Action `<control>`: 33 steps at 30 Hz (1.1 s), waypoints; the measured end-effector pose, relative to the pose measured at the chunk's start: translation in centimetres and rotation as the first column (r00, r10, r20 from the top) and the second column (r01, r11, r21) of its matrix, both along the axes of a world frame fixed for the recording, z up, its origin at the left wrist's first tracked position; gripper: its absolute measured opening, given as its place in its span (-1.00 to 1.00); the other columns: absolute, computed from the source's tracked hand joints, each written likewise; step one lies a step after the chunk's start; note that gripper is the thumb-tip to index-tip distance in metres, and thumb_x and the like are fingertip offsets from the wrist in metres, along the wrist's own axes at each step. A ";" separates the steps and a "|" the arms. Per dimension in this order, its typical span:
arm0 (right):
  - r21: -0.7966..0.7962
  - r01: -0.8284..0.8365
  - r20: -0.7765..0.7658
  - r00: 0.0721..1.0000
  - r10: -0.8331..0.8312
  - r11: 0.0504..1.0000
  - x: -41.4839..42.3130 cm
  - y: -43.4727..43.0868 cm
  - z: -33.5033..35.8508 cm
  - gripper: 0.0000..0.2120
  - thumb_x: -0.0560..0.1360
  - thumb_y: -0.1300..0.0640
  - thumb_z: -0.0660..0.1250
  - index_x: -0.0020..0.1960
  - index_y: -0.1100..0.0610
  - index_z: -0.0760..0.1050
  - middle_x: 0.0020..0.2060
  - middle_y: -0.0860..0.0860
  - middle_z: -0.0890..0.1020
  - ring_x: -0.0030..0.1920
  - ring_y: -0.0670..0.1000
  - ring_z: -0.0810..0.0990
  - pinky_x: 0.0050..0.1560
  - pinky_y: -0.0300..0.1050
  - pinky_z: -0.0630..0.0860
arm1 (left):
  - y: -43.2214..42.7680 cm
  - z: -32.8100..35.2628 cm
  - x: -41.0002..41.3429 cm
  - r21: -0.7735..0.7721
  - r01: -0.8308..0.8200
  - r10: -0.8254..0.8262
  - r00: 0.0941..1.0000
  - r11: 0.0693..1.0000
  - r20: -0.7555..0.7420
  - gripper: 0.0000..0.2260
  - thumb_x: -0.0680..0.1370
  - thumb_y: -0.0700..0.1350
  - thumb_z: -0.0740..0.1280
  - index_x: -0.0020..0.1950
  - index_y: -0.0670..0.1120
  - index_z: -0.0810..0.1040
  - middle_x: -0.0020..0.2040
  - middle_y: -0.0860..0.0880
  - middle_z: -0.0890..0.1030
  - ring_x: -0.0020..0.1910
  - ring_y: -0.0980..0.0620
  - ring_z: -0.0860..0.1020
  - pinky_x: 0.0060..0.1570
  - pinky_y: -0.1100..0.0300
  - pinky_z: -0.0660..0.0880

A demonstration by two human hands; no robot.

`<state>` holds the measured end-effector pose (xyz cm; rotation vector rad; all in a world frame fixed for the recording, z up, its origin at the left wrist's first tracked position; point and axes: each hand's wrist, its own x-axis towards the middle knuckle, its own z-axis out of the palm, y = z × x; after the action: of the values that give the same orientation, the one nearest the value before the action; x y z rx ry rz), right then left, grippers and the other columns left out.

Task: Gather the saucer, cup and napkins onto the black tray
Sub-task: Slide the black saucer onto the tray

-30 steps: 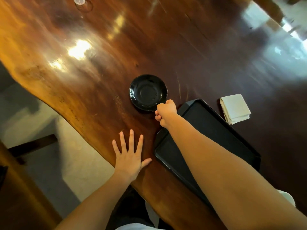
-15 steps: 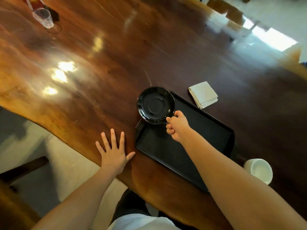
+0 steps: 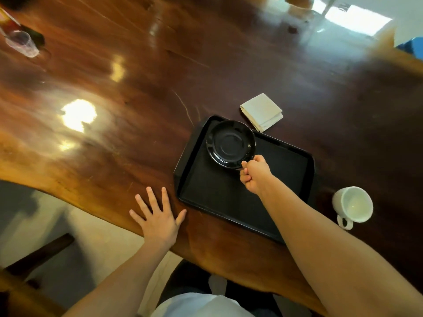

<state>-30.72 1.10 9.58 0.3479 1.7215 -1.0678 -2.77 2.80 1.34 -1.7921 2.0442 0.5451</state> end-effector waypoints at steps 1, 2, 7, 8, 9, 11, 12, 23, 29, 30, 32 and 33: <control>0.005 0.001 0.006 1.000 -0.002 1.000 0.0 0.1 -0.2 -0.69 0.60 0.44 0.01 -0.03 0.04 0.32 -0.21 0.06 0.42 -0.45 -0.10 0.30 -0.66 -0.32 0.17 | 0.4 0.0 -0.2 -0.006 0.002 -0.002 1.000 1.000 -0.001 -0.13 0.43 0.48 -0.16 0.63 0.05 -0.18 0.65 -0.17 -0.16 0.58 -0.35 -0.21 0.47 -0.42 -0.15; 0.009 0.005 0.017 1.000 -0.005 1.000 0.1 0.1 -0.4 -0.67 0.60 0.44 0.01 0.02 0.03 0.33 -0.20 0.05 0.43 -0.45 -0.11 0.31 -0.66 -0.32 0.17 | 0.8 -0.2 -0.3 -0.011 0.003 -0.003 1.000 1.000 -0.008 -0.14 0.45 0.48 -0.13 0.63 0.04 -0.14 0.65 -0.18 -0.13 0.59 -0.36 -0.19 0.47 -0.43 -0.13; 0.014 0.028 0.066 0.997 -0.029 1.000 0.5 -0.1 -1.5 -0.60 0.60 0.43 0.00 0.21 -0.02 0.32 -0.17 0.05 0.45 -0.46 -0.12 0.31 -0.67 -0.33 0.18 | 3.0 -0.3 -1.2 -0.031 0.030 -0.030 0.999 0.999 -0.012 -0.14 0.46 0.44 0.00 0.63 -0.04 0.04 0.63 -0.25 0.06 0.57 -0.42 -0.04 0.43 -0.46 -0.02; 0.018 0.031 0.071 0.997 -0.033 0.999 0.5 -0.2 -1.6 -0.58 0.60 0.42 0.01 0.24 -0.03 0.32 -0.16 0.05 0.45 -0.46 -0.12 0.32 -0.67 -0.33 0.18 | 3.3 -0.4 -1.4 -0.035 0.038 -0.039 0.999 0.999 -0.009 -0.14 0.46 0.44 0.01 0.62 -0.05 0.06 0.62 -0.26 0.09 0.57 -0.42 -0.01 0.42 -0.45 -0.01; 0.013 0.032 0.077 0.996 -0.033 0.999 0.5 -0.2 -1.8 -0.58 0.60 0.42 0.01 0.26 -0.03 0.32 -0.16 0.05 0.45 -0.46 -0.12 0.32 -0.67 -0.33 0.18 | 3.6 -0.4 -1.5 -0.042 0.046 -0.047 0.999 0.998 -0.008 -0.13 0.45 0.43 0.03 0.62 -0.06 0.10 0.61 -0.27 0.12 0.56 -0.43 0.03 0.41 -0.46 0.01; 0.012 0.036 0.084 0.996 -0.037 0.999 0.5 -0.2 -2.0 -0.58 0.60 0.42 0.01 0.27 -0.02 0.32 -0.17 0.05 0.45 -0.46 -0.12 0.32 -0.66 -0.34 0.18 | 4.0 -0.6 -1.6 -0.060 0.057 -0.058 0.998 0.997 -0.008 -0.13 0.45 0.43 0.07 0.61 -0.08 0.14 0.59 -0.29 0.16 0.55 -0.44 0.06 0.40 -0.47 0.05; 0.016 0.040 0.088 0.995 -0.041 0.999 0.4 -0.2 -2.1 -0.58 0.61 0.42 0.01 0.26 -0.03 0.32 -0.16 0.05 0.46 -0.47 -0.12 0.32 -0.66 -0.34 0.18 | 4.1 -0.8 -1.6 -0.069 0.059 -0.060 0.998 0.996 -0.007 -0.13 0.45 0.43 0.08 0.61 -0.08 0.14 0.59 -0.29 0.16 0.55 -0.45 0.06 0.40 -0.48 0.06; 0.036 0.044 0.157 0.986 -0.049 0.998 0.0 0.1 -3.1 -0.71 0.64 0.30 0.06 0.24 0.02 0.39 0.29 0.14 0.60 -0.60 -0.15 0.36 -0.67 -0.32 0.20 | 4.3 -1.0 -1.8 -0.090 0.062 -0.062 0.998 0.994 0.011 -0.15 0.47 0.38 0.23 0.59 -0.11 0.17 0.58 -0.31 0.17 0.54 -0.46 0.07 0.39 -0.47 0.05; 0.020 0.046 0.167 0.985 -0.048 0.999 -0.1 0.8 -2.4 -0.68 0.66 0.29 0.04 0.30 0.08 0.44 0.21 0.17 0.64 -0.62 -0.17 0.35 -0.68 -0.34 0.21 | 4.8 -0.5 -2.4 -0.070 0.062 -0.061 0.998 0.996 0.009 -0.20 0.51 0.34 0.21 0.59 -0.11 0.16 0.59 -0.29 0.15 0.55 -0.45 0.05 0.41 -0.46 0.07; 0.012 0.032 0.160 0.987 -0.033 0.999 -0.1 1.0 -1.9 -0.63 0.65 0.32 0.03 0.31 0.06 0.46 0.20 0.17 0.64 -0.60 -0.17 0.35 -0.67 -0.34 0.22 | 4.9 -0.3 -2.4 -0.059 0.063 -0.062 0.998 0.996 0.011 -0.20 0.51 0.34 0.20 0.60 -0.10 0.16 0.60 -0.29 0.14 0.56 -0.44 0.04 0.41 -0.45 0.06; -0.011 0.002 0.153 0.988 0.000 1.000 -0.1 1.5 -0.9 -0.58 0.63 0.38 0.01 0.20 -0.01 0.50 0.23 0.16 0.62 -0.54 -0.17 0.34 -0.64 -0.36 0.24 | 5.0 0.0 -2.7 -0.033 0.062 -0.062 0.998 0.998 0.018 -0.21 0.52 0.35 0.17 0.61 -0.08 0.11 0.61 -0.27 0.09 0.57 -0.42 0.01 0.43 -0.43 0.05; -0.017 -0.012 0.149 0.989 0.015 1.000 0.0 1.6 -0.7 -0.55 0.63 0.40 0.02 0.23 -0.04 0.50 0.24 0.14 0.61 -0.51 -0.16 0.35 -0.62 -0.36 0.27 | 4.9 0.1 -2.8 -0.017 0.054 -0.054 0.998 0.998 0.021 -0.21 0.53 0.36 0.15 0.62 -0.07 0.08 0.62 -0.26 0.06 0.58 -0.41 -0.02 0.45 -0.41 0.03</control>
<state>-30.75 2.69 8.92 0.3951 1.5794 -1.0198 -5.54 7.74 1.42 -1.7398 2.0833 0.4925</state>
